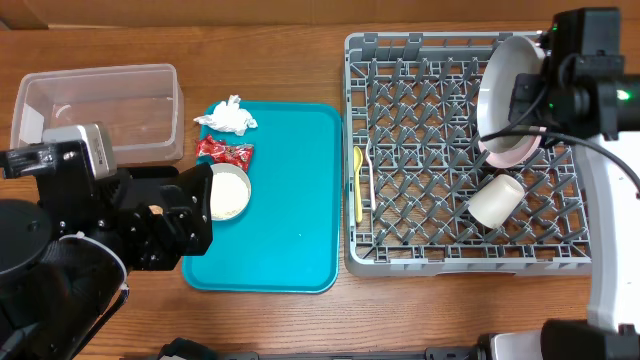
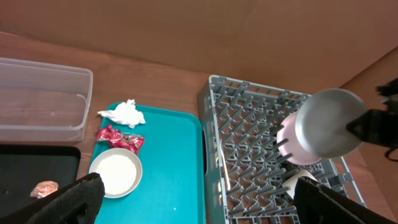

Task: Sort waste into correct bins and load items into the dishwasher rack
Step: 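Stand the white plate upright in the rack beside the pink plate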

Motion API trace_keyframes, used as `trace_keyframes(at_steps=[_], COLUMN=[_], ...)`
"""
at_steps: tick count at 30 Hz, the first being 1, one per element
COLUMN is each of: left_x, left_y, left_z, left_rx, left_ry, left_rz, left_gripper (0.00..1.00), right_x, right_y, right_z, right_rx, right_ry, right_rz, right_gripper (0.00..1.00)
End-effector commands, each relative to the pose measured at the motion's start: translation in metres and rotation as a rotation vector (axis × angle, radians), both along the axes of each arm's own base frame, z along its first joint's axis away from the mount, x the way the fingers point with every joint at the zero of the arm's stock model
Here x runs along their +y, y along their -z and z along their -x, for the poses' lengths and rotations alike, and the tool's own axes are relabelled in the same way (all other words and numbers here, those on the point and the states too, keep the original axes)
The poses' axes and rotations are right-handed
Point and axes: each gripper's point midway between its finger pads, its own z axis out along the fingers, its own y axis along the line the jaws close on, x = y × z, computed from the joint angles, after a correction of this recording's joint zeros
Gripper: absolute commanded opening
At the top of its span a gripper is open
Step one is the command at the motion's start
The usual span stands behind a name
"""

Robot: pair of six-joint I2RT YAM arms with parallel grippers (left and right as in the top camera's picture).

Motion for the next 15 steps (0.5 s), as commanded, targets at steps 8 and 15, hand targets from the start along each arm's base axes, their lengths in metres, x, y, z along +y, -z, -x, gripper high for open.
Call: trace_keyframes(at_steps=[8,15], left_x=[0.001,-0.001], left_y=[0.002,0.006], left_z=[-0.002,-0.004], left_rx=[0.004,0.023], left_ry=[0.002,0.005], left_rz=[-0.026,-0.031], left_gripper=[1.0,1.0], right_x=[-0.001,0.006], right_y=[0.069,0.085], right_z=[-0.024,-0.027], right_rx=[0.192,0.232], right_ry=[-0.035,-0.037], right_rz=[0.029,0.026], right_gripper=[0.06,0.56])
